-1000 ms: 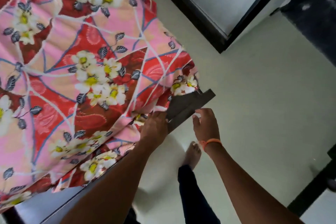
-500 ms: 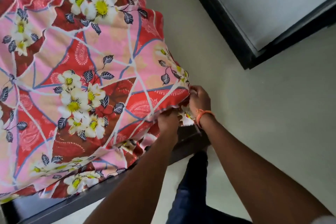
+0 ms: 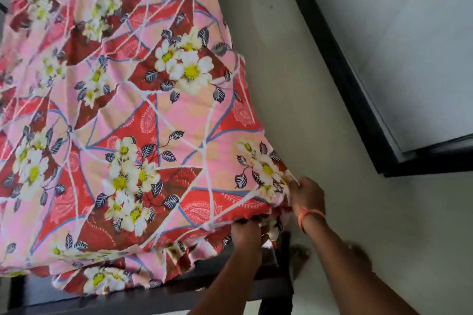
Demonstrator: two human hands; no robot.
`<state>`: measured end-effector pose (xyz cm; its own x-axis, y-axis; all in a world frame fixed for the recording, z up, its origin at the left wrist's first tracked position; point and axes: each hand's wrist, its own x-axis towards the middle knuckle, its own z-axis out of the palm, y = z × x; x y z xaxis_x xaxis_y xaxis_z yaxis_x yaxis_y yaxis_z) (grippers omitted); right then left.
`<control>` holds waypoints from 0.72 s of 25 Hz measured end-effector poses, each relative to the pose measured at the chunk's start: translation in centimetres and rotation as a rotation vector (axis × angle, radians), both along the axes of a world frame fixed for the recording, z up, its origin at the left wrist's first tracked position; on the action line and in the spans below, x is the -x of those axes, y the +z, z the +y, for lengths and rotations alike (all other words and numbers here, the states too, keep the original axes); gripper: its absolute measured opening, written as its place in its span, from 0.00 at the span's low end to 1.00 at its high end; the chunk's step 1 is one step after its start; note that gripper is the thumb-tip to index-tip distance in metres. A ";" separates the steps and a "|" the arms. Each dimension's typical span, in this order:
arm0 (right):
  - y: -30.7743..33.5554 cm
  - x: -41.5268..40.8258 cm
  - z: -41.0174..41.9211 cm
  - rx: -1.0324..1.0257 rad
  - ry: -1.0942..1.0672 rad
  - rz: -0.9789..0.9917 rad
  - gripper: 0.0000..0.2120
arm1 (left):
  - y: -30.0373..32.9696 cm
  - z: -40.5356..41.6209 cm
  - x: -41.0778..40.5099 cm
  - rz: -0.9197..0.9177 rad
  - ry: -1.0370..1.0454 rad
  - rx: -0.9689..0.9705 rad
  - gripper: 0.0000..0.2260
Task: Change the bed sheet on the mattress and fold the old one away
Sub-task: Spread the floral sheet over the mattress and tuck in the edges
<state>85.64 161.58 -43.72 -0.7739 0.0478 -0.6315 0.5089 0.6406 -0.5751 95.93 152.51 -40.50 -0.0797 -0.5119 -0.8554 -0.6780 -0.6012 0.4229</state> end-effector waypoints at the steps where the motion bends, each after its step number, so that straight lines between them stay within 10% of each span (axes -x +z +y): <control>1: 0.6 -0.5 1.5 -0.017 -0.051 0.053 0.18 | 0.2 0.4 0.0 -0.015 -0.039 0.015 0.08; 7: 4.7 -2.4 4.7 0.010 -0.100 0.394 0.13 | 1.8 2.3 0.1 0.024 -0.068 0.029 0.06; 14: -0.2 -3.4 2.3 0.003 -0.177 -0.070 0.12 | 0.7 2.0 -0.2 0.271 0.391 -0.227 0.09; 18: -0.9 -7.7 0.8 0.524 -0.499 -0.459 0.09 | -0.9 0.6 -1.6 0.414 0.584 -0.369 0.16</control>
